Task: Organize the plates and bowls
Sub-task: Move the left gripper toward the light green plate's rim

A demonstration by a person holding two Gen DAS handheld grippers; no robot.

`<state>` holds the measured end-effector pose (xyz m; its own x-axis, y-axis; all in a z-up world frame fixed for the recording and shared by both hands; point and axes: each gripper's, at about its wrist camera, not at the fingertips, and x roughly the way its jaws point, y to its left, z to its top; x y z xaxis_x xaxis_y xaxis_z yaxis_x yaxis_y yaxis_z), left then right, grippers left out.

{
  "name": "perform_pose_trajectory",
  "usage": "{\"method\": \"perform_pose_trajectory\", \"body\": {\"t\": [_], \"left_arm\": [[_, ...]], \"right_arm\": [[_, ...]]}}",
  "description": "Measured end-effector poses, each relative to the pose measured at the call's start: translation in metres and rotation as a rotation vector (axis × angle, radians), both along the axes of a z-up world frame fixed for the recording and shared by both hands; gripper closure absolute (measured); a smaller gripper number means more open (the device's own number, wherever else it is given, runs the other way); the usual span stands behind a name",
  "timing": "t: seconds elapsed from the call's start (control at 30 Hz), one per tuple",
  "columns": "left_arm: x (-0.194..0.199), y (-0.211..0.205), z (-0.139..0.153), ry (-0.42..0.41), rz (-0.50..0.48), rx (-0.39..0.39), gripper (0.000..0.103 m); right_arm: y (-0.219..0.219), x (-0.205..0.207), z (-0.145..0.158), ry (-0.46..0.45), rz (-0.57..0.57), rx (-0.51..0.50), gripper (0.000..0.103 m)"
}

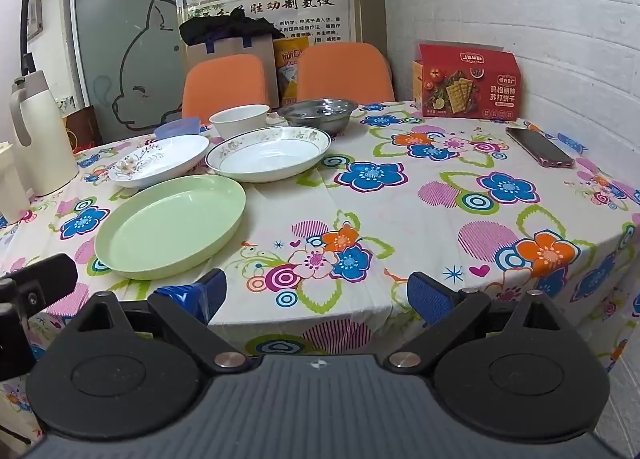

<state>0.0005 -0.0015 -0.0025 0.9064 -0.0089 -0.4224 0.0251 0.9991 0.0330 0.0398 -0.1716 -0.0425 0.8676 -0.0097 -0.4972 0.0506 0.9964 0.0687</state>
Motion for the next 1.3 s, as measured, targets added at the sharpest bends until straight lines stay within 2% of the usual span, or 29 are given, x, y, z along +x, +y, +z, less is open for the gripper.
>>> {"method": "perform_pose_trajectory", "body": {"t": [1.3], "left_arm": [[0.001,0.0013,-0.0002,0.008,-0.001,0.004,0.0]], "right_arm": [[0.003,0.0027,-0.0002,0.004,0.016,-0.007,0.018]]}}
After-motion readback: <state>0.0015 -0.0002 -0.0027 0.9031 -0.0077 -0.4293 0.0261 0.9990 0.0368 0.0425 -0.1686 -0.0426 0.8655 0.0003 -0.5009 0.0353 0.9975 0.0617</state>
